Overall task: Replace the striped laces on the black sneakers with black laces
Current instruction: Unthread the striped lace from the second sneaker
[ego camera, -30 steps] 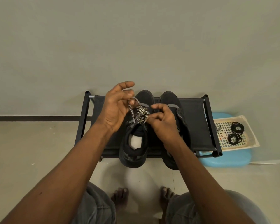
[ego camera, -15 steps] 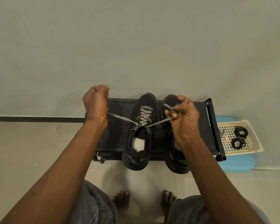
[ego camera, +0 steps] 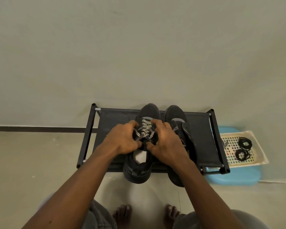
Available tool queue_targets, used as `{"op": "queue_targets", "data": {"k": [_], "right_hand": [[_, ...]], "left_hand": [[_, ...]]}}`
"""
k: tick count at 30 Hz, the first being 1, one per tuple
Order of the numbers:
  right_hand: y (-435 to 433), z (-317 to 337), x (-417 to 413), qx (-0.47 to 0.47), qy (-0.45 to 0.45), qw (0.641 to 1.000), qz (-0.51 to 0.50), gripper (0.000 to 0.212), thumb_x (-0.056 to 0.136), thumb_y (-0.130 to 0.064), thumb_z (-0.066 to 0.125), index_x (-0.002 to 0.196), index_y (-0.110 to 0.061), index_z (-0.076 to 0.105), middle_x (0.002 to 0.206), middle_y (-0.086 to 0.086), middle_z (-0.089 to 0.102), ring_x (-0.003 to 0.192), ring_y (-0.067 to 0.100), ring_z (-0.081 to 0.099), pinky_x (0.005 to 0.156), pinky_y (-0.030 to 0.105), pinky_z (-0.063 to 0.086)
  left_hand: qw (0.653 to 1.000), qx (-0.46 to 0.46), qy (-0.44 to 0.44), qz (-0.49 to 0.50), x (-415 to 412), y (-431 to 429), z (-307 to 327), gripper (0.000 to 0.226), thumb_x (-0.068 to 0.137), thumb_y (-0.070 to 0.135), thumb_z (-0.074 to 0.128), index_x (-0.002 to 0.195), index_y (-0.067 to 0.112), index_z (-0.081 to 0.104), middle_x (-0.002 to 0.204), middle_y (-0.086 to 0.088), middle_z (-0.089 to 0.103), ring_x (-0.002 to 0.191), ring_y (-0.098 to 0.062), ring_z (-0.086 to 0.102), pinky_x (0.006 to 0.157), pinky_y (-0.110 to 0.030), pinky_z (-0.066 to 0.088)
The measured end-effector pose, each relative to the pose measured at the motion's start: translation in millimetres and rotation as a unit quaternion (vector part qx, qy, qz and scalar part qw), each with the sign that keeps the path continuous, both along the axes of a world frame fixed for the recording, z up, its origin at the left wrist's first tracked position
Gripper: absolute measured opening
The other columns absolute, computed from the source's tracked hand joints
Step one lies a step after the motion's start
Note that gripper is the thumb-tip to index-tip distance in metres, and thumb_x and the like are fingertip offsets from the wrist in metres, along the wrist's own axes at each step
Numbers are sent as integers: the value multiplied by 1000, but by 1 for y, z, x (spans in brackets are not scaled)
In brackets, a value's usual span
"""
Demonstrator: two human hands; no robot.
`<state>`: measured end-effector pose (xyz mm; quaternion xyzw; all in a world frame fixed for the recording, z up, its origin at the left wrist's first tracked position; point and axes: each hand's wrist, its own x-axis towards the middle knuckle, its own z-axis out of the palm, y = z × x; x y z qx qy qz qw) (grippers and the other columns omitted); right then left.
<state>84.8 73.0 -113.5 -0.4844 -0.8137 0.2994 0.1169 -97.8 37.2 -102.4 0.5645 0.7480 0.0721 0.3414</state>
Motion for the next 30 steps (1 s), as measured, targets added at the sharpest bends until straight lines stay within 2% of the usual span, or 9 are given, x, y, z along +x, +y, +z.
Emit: {"op": "queue_targets", "data": {"k": [8, 11, 15, 17, 20, 23, 25, 28, 30], "right_hand": [[1, 8, 2, 60, -34, 997, -19, 62, 81, -6, 66, 137, -20, 43, 118, 8, 43, 87, 29, 59, 75, 39, 56], [0, 5, 3, 64, -53, 996, -18, 52, 81, -10, 66, 129, -21, 50, 118, 5, 45, 91, 27, 58, 75, 37, 54], [-4, -2, -3, 131, -59, 989, 27, 33, 87, -21, 71, 118, -18, 60, 118, 2, 52, 99, 22, 58, 73, 34, 53], [-4, -4, -4, 166, -57, 984, 19, 24, 89, -24, 73, 110, -15, 65, 111, 3, 58, 92, 22, 62, 67, 34, 54], [-1, -7, -6, 216, -67, 974, 19, 10, 91, -20, 72, 97, -13, 68, 94, 4, 62, 74, 22, 64, 55, 28, 43], [-2, -5, -6, 143, -20, 989, -12, 3, 95, -18, 64, 92, -17, 64, 90, -1, 62, 71, 18, 59, 61, 28, 39], [1, -2, -4, 72, 43, 993, -87, 11, 94, -17, 64, 84, -20, 62, 81, -7, 64, 71, 13, 58, 62, 29, 42], [11, -6, 3, -42, 138, 963, -227, 15, 91, -18, 69, 78, -22, 65, 71, -5, 67, 68, 9, 63, 65, 29, 52], [13, -10, 3, -98, 180, 937, -282, 14, 89, -21, 72, 77, -24, 66, 71, -2, 69, 70, 16, 68, 73, 43, 60]], "left_hand": [[997, 32, -50, 40, 18, 4, -9, 69, 80, 28, 77, 143, 26, 48, 122, -6, 70, 97, -24, 70, 92, -44, 60], [996, 36, -67, 53, 20, 3, -12, 66, 80, 28, 78, 140, 27, 50, 118, -3, 71, 91, -19, 71, 88, -42, 61], [995, 33, -84, 47, 14, 1, -12, 57, 81, 30, 79, 133, 27, 55, 111, 0, 72, 85, -18, 71, 86, -43, 62], [994, 32, -94, 44, 12, 1, -11, 54, 83, 30, 81, 131, 26, 56, 110, 1, 72, 83, -15, 71, 85, -41, 62], [994, 30, -93, 41, 14, 2, -10, 54, 85, 29, 81, 132, 23, 55, 112, -1, 71, 82, -16, 72, 84, -40, 63], [992, 14, -115, 56, 16, 2, -9, 53, 88, 22, 79, 134, 24, 53, 109, -2, 71, 65, -20, 76, 75, -40, 65], [991, 4, -119, 67, 17, 3, -8, 56, 89, 20, 78, 137, 24, 51, 107, -1, 70, 62, -18, 76, 71, -36, 66], [986, -7, -140, 90, 18, 4, -7, 59, 88, 17, 80, 139, 25, 51, 108, 1, 67, 64, -16, 76, 63, -30, 65], [984, -15, -148, 100, 17, 5, -8, 61, 87, 18, 81, 140, 24, 51, 111, 0, 68, 67, -17, 77, 64, -31, 65]]}}
